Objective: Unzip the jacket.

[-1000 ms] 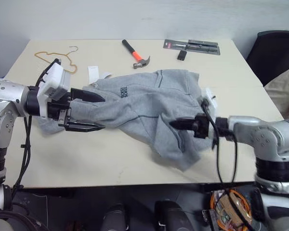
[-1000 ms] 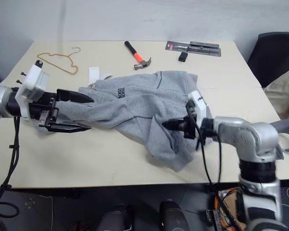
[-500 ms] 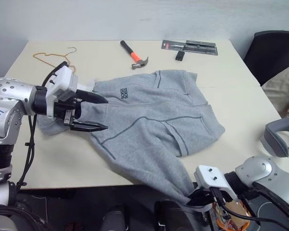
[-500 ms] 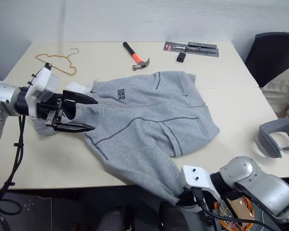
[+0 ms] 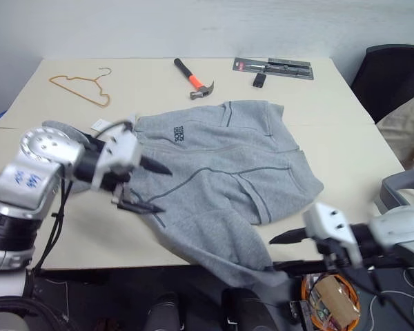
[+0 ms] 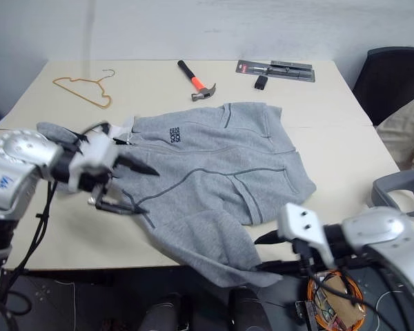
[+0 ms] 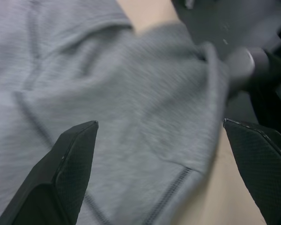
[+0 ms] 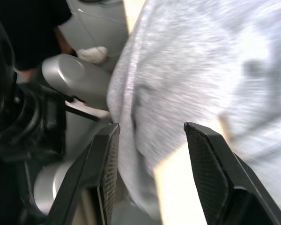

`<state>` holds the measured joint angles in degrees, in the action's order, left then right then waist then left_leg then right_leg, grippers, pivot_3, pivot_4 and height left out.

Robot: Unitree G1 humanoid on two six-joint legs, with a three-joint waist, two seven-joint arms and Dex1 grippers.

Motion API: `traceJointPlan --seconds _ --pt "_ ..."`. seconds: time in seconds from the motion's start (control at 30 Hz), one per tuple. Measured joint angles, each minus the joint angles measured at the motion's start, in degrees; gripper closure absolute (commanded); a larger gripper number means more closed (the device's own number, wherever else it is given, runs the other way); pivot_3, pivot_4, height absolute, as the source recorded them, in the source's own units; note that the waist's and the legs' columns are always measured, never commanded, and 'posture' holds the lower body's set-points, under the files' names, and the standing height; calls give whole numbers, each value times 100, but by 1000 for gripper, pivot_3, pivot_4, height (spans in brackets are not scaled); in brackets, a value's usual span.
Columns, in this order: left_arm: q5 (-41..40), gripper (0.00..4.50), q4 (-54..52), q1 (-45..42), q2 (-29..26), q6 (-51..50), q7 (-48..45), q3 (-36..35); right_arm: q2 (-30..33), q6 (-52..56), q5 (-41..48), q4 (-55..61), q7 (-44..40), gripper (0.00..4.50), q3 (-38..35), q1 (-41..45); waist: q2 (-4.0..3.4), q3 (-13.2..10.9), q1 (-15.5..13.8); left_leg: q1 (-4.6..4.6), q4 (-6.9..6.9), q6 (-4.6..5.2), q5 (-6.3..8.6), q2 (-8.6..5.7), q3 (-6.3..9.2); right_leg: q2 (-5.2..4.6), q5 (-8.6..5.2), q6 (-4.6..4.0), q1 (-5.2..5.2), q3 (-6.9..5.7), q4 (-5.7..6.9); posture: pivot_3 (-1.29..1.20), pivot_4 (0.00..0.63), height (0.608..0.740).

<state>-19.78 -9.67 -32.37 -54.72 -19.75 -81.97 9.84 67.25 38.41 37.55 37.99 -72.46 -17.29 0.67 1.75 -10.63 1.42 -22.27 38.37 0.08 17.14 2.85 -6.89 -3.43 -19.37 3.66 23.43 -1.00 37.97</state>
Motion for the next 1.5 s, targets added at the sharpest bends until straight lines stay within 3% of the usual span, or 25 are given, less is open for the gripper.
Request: traceJointPlan --seconds 0.07,0.23,0.4,0.6,0.67,0.73,0.93,1.07,1.13,1.27,1.4,1.5 --pt "239 0 -115 190 -124 307 -40 58 175 -621 -626 -323 -37 2179 -67 -136 0 0 8 1 -1 0 0 -3 -3 -1 0 0 0 2 0 0 150 740" --pt "1133 0 -70 474 -424 1508 104 95 317 -2970 -2701 -1946 432 2179 616 199 -4 -2 12 6 -6 3 -3 -7 -17 -2 0 0 5 10 -1 0 150 740" --pt "1775 0 200 602 -399 2460 446 162 -144 -4794 -3899 -3289 967 2179 1557 1116 -8 -4 15 4 -7 1 -4 -5 -26 0 0 0 13 14 0 0 150 740" --pt "2222 0 509 639 -130 3021 807 294 -741 -6011 -4900 -4842 1435 2179 2484 2167 -12 -6 21 8 -5 0 -6 -3 -35 0 0 1 14 19 8 0 150 740" --pt "2359 395 652 640 -39 3116 904 321 -923 -6348 -5110 -5392 1536 2126 2678 2503 -12 -6 23 10 -5 1 -6 -3 -38 0 0 1 14 21 9 0 150 740" --pt "2424 858 688 635 -3 3166 944 329 -1051 -6465 -5116 -5689 1554 2534 2788 2753 -13 -6 26 19 -4 1 -6 -2 -39 -1 0 1 6 23 12 0 150 740" --pt "2503 2746 820 641 44 3252 1005 373 -1157 -6734 -5115 -6143 1428 4478 2972 3018 -17 -3 21 20 0 2 -7 -2 -39 -4 0 0 7 25 23 0 150 740" --pt "2514 4015 942 641 43 3315 1015 373 -1148 -6836 -5068 -6228 1303 4500 2977 3047 -17 -3 21 21 -1 2 -7 -2 -39 -5 0 0 7 25 23 0 150 740" --pt "2470 4438 1033 674 12 3417 976 372 -1041 -6826 -4940 -6147 1147 4500 2969 2962 -18 -3 16 20 -2 2 -7 -2 -37 -6 0 0 7 23 24 0 150 740" --pt "2319 4438 1228 829 -243 3802 891 266 -407 -6434 -4190 -5312 484 4500 2708 2042 -20 -2 -2 18 -10 3 -6 0 -28 -8 -1 -1 4 14 13 0 150 740" --pt "2014 4438 1380 1397 -887 4384 711 -26 435 -5569 -3140 -3739 -137 4500 1930 105 -30 4 23 28 -25 5 -4 4 -24 -8 -3 -5 -6 13 4 0 150 740" --pt "1637 4438 1306 2005 -1288 4577 505 -234 611 -5049 -2686 -2723 -334 4500 1343 -1240 -31 6 56 58 -42 11 6 8 -24 -4 -6 -11 -32 15 -3 0 150 740"
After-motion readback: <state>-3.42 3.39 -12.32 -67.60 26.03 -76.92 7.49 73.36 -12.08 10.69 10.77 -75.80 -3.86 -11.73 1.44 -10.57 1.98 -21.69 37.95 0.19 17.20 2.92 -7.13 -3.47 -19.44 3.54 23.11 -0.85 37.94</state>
